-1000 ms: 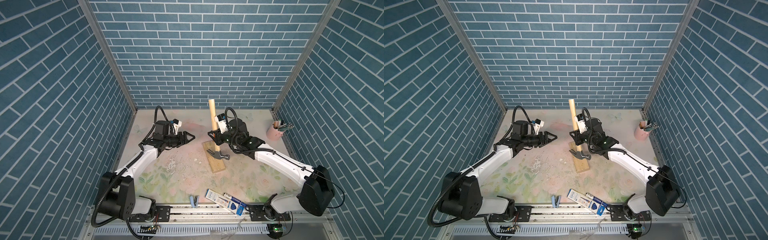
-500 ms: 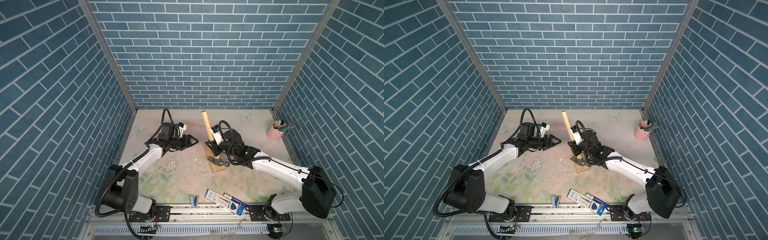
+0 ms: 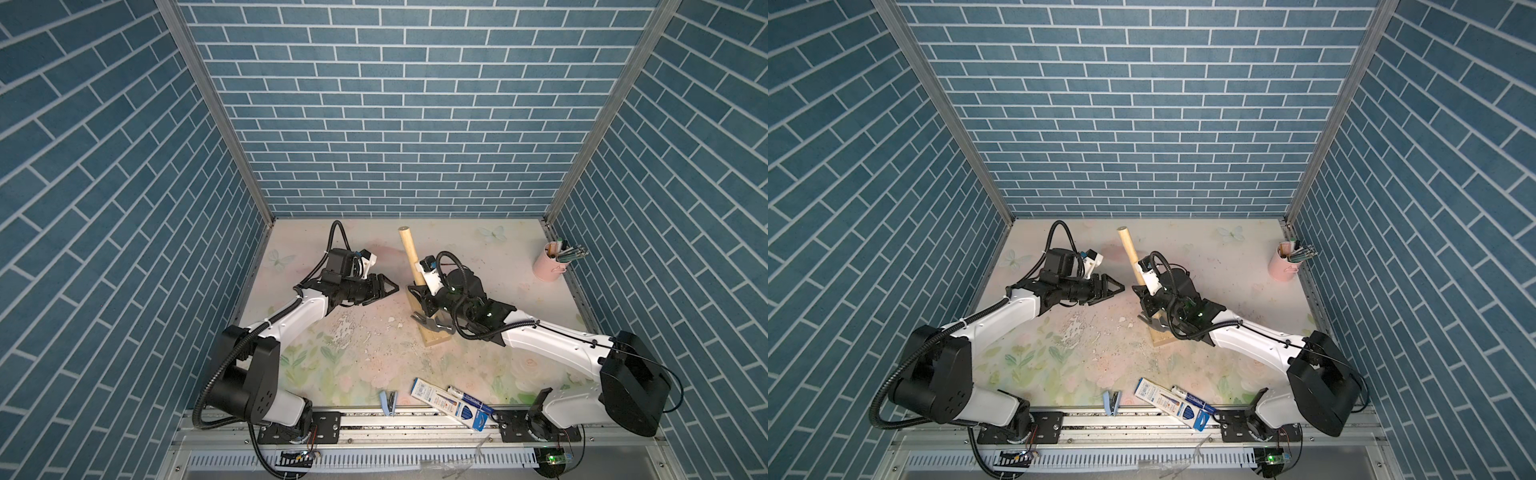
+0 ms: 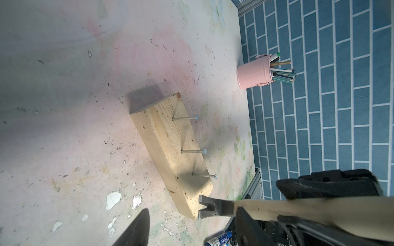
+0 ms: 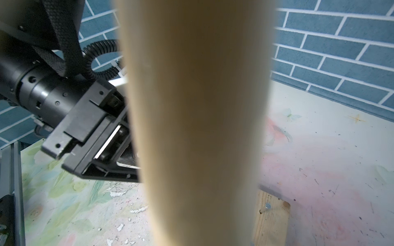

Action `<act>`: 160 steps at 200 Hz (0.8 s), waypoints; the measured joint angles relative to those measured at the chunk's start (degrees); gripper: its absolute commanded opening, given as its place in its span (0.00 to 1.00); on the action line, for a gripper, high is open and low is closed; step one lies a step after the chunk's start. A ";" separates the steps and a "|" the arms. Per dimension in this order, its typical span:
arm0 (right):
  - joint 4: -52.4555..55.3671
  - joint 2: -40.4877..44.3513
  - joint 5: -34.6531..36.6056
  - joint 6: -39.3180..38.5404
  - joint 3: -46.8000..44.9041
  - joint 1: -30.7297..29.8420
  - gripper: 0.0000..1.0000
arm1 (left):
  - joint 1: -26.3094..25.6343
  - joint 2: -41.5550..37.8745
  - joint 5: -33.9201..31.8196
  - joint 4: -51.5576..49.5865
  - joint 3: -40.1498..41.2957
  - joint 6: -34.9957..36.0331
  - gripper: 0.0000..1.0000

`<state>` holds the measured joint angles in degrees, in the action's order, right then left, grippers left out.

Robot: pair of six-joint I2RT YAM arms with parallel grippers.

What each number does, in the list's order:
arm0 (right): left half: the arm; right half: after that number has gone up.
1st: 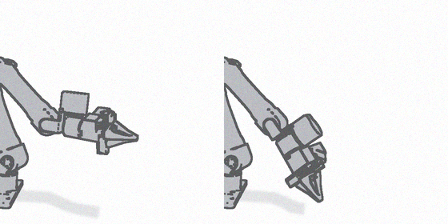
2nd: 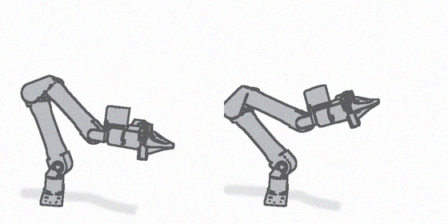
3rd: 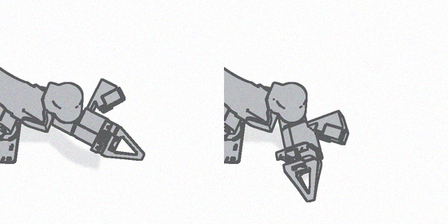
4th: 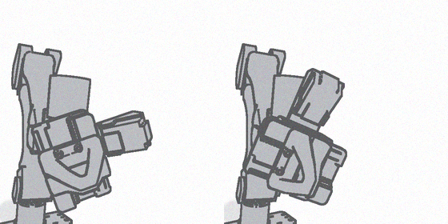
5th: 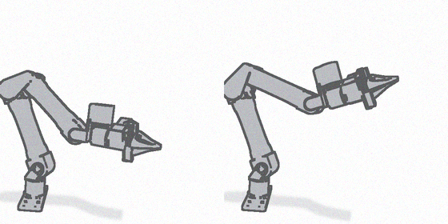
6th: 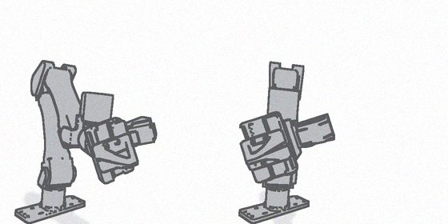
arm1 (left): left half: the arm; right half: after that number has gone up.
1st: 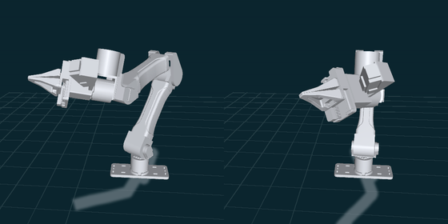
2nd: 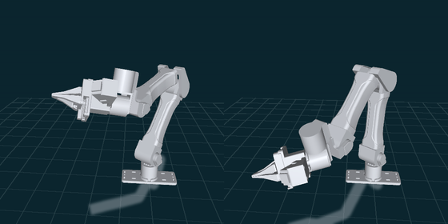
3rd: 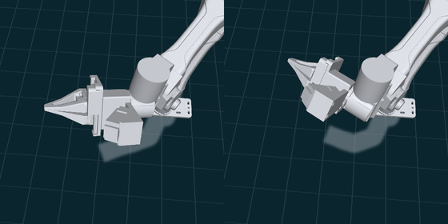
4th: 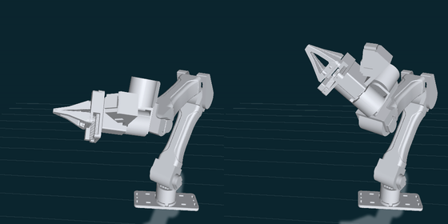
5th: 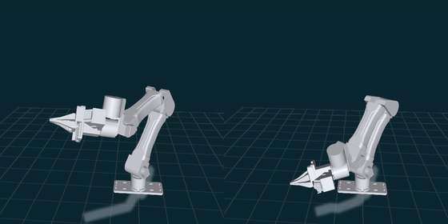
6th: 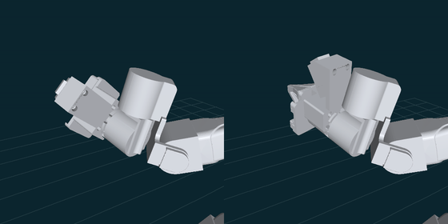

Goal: Use a claw hammer to pull out a nail
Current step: Pick up the hammer at the center of the board.

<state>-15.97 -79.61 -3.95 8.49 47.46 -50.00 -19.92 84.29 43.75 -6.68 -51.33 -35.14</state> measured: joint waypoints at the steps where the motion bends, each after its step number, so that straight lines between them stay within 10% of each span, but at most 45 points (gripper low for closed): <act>1: -0.07 0.00 0.00 0.00 -0.07 0.00 0.00 | -0.02 0.02 0.02 0.00 0.00 0.00 0.64; 160: -19.30 -2.51 -0.33 -3.04 -10.49 -0.26 0.00 | -5.01 2.82 -0.26 3.50 3.19 -1.88 0.65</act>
<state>-35.27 -82.13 -4.27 5.45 36.97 -50.26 -24.93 87.11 43.48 -3.18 -48.14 -37.01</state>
